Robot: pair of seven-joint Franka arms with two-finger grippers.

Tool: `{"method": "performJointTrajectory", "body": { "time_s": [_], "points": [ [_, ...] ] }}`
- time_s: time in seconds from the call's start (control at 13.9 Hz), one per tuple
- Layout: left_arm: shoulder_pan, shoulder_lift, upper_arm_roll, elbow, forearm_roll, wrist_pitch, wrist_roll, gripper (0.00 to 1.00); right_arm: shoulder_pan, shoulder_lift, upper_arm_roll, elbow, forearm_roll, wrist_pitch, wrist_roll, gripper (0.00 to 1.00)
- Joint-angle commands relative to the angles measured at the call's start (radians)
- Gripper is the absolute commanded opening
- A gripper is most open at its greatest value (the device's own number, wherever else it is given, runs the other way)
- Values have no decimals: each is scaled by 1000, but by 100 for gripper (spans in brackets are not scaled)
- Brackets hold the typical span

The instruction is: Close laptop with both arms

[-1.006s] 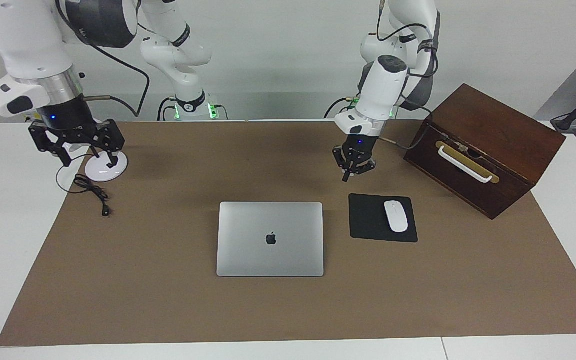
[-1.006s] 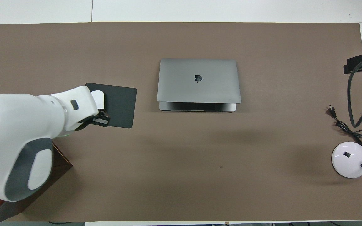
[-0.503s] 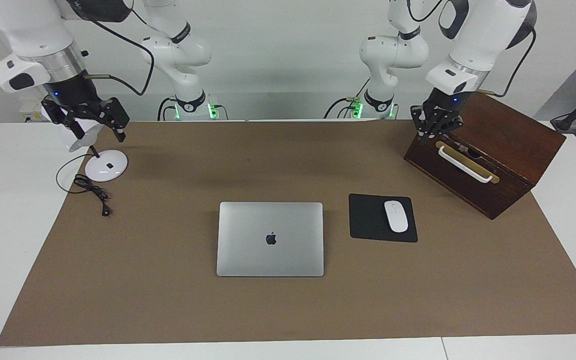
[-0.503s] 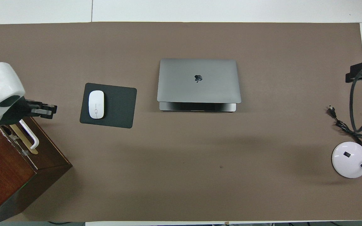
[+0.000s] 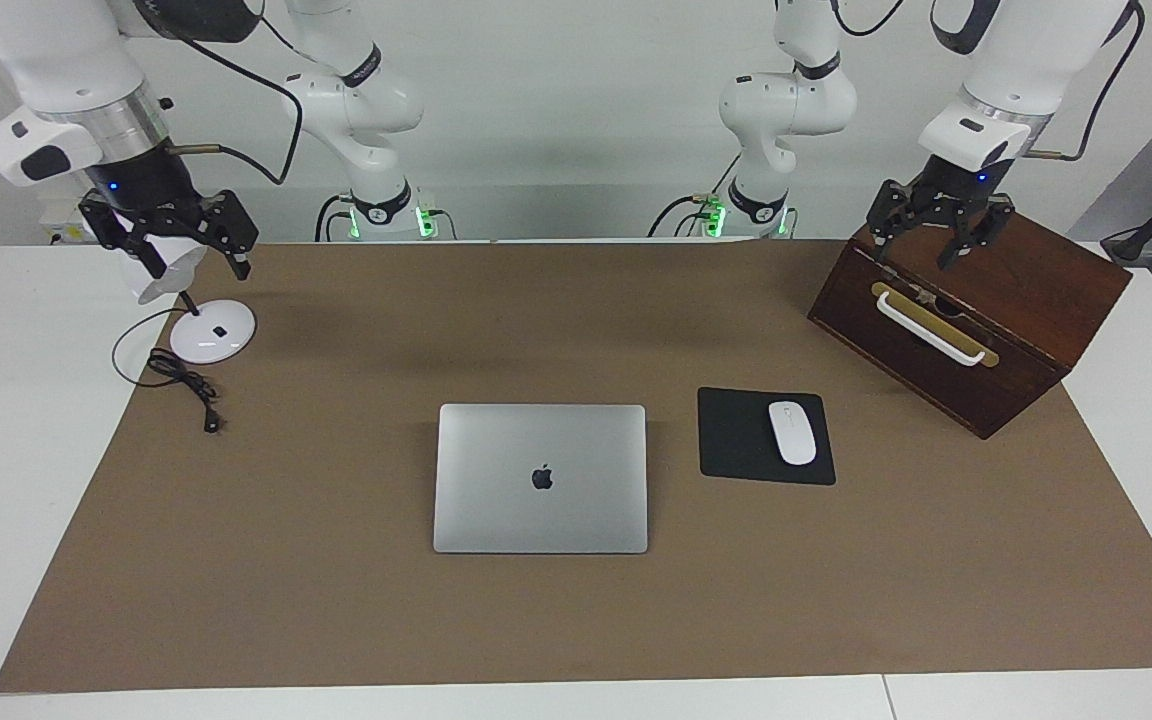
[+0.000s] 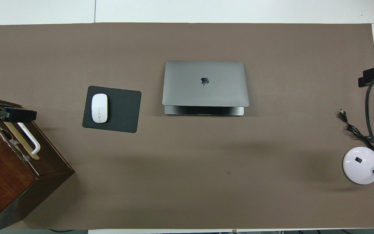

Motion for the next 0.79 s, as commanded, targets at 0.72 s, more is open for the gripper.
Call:
{"method": "performJointTrajectory", "body": {
  "time_s": [0.72],
  "points": [
    [-13, 117, 51, 160, 21, -215, 7, 100, -22, 28, 13, 20, -6, -18, -32, 100]
  ]
}}
